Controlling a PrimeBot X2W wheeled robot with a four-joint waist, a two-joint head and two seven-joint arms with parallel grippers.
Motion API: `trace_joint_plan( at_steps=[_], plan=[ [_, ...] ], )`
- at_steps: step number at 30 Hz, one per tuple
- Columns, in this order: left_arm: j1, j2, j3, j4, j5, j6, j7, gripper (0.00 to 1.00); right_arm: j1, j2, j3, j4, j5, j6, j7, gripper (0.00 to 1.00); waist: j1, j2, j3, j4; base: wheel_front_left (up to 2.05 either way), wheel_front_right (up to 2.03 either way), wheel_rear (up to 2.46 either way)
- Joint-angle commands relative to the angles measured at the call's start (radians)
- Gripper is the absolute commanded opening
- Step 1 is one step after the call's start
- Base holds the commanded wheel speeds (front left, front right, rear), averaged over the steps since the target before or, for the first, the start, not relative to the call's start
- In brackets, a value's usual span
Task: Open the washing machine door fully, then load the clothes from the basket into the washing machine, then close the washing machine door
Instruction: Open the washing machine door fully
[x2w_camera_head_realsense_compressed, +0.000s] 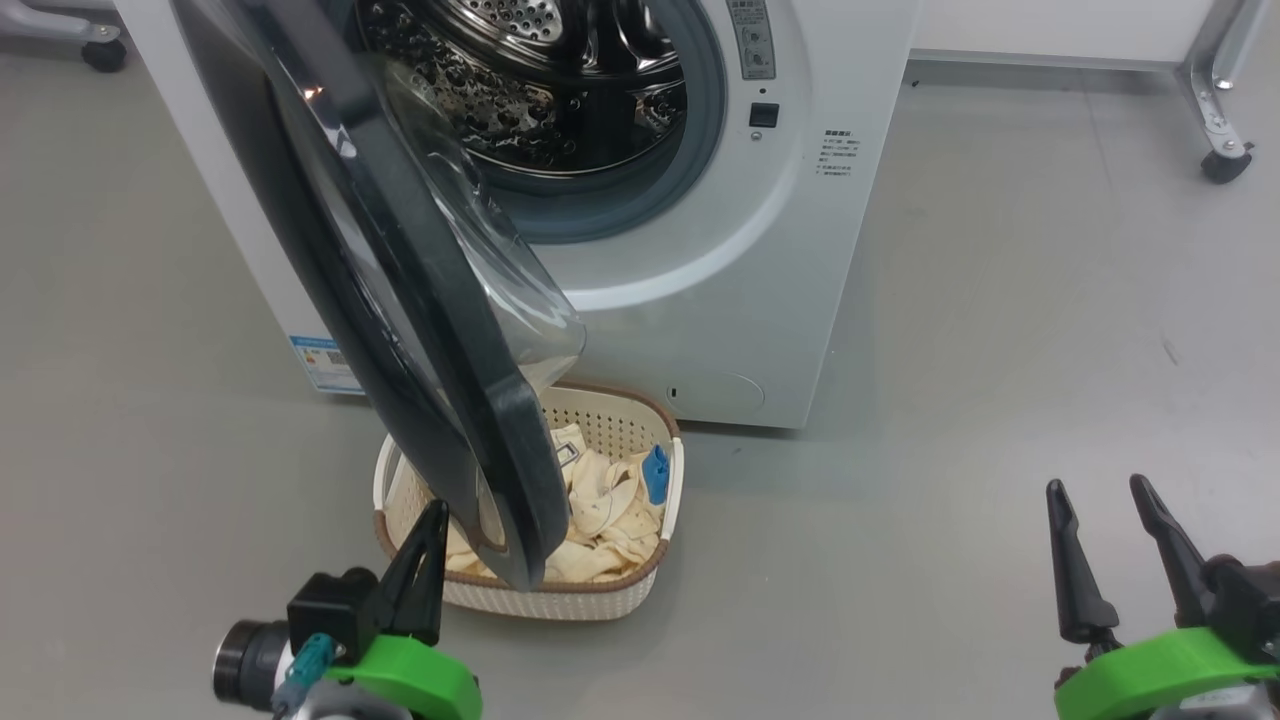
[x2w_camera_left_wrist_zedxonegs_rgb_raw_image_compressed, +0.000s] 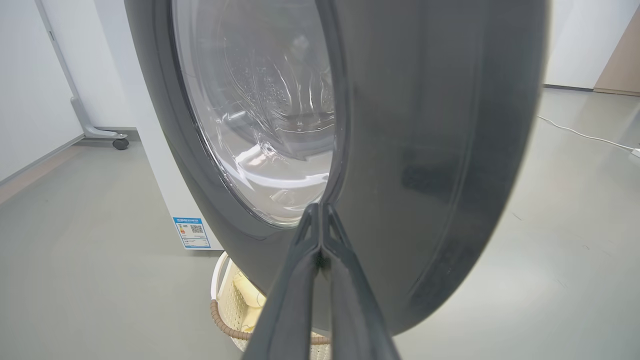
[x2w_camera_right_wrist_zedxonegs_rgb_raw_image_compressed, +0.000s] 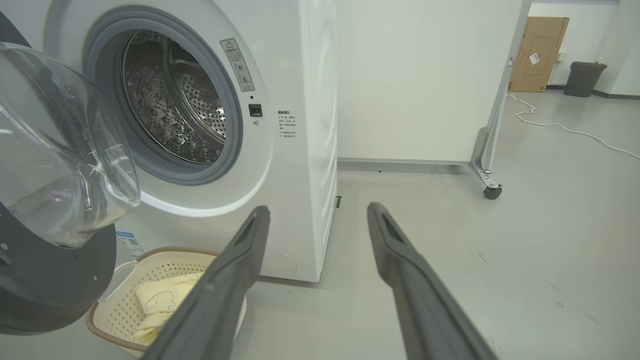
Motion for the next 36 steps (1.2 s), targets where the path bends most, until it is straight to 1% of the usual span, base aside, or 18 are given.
trace_joint_plan(
  at_steps=[1, 8, 9, 12, 17, 20, 25, 28, 32, 36],
  plan=[
    [-0.04, 0.022, 0.034, -0.028, -0.008, 0.002, 0.002, 0.0, -0.032, -0.013, 0.021, -0.03, 0.012, 0.0, 0.004, 1.0, 0.0, 0.0, 0.0, -0.002, 0.0, 0.0, 0.0],
    [-0.073, 0.049, 0.07, -0.062, -0.008, 0.04, 0.008, 0.0, -0.033, -0.013, 0.017, -0.027, 0.013, 0.0, 0.005, 1.0, 0.0, 0.0, 0.003, 0.002, 0.0, 0.0, 0.0],
    [-0.073, 0.049, 0.07, -0.062, -0.008, 0.04, 0.008, 0.0, -0.033, -0.013, 0.017, -0.027, 0.013, 0.0, 0.005, 1.0, 0.0, 0.0, 0.003, 0.002, 0.0, 0.0, 0.0],
    [-0.1, 0.072, 0.089, -0.107, 0.013, 0.073, 0.006, 0.0, -0.033, -0.013, 0.016, -0.026, 0.013, 0.0, 0.005, 1.0, 0.0, 0.0, 0.004, 0.004, 0.0, 0.0, 0.0],
    [-0.145, 0.097, 0.127, -0.249, 0.044, 0.13, 0.0, 0.0, -0.031, -0.013, 0.014, -0.027, 0.012, 0.0, 0.003, 1.0, 0.0, 0.0, 0.002, 0.006, 0.0, 0.0, 0.0],
    [-0.167, 0.104, 0.119, -0.374, 0.077, 0.15, 0.003, 0.0, -0.031, -0.013, 0.012, -0.028, 0.012, 0.0, 0.004, 1.0, 0.0, 0.0, 0.003, 0.006, 0.0, 0.0, 0.0],
    [-0.197, 0.088, 0.039, -0.581, 0.124, 0.138, 0.037, 0.0, -0.034, -0.013, 0.015, -0.029, 0.013, 0.0, 0.007, 1.0, 0.0, 0.0, 0.008, 0.002, 0.0, 0.0, 0.0],
    [-0.198, 0.064, -0.014, -0.662, 0.132, 0.13, 0.066, 0.0, -0.036, -0.013, 0.019, -0.029, 0.012, 0.0, 0.008, 1.0, 0.0, 0.0, 0.009, -0.004, 0.0, 0.0, 0.0],
    [-0.181, 0.029, -0.08, -0.696, 0.106, 0.111, 0.117, 0.0, -0.04, -0.013, 0.023, -0.027, 0.011, 0.0, 0.009, 1.0, 0.0, 0.0, 0.012, -0.013, 0.0, 0.0, 0.0],
    [-0.152, -0.009, -0.135, -0.657, 0.049, 0.095, 0.162, 0.0, -0.043, -0.013, 0.03, -0.024, 0.009, 0.0, 0.012, 1.0, 0.0, 0.0, 0.014, -0.022, 0.0, 0.0, 0.0]
  ],
)
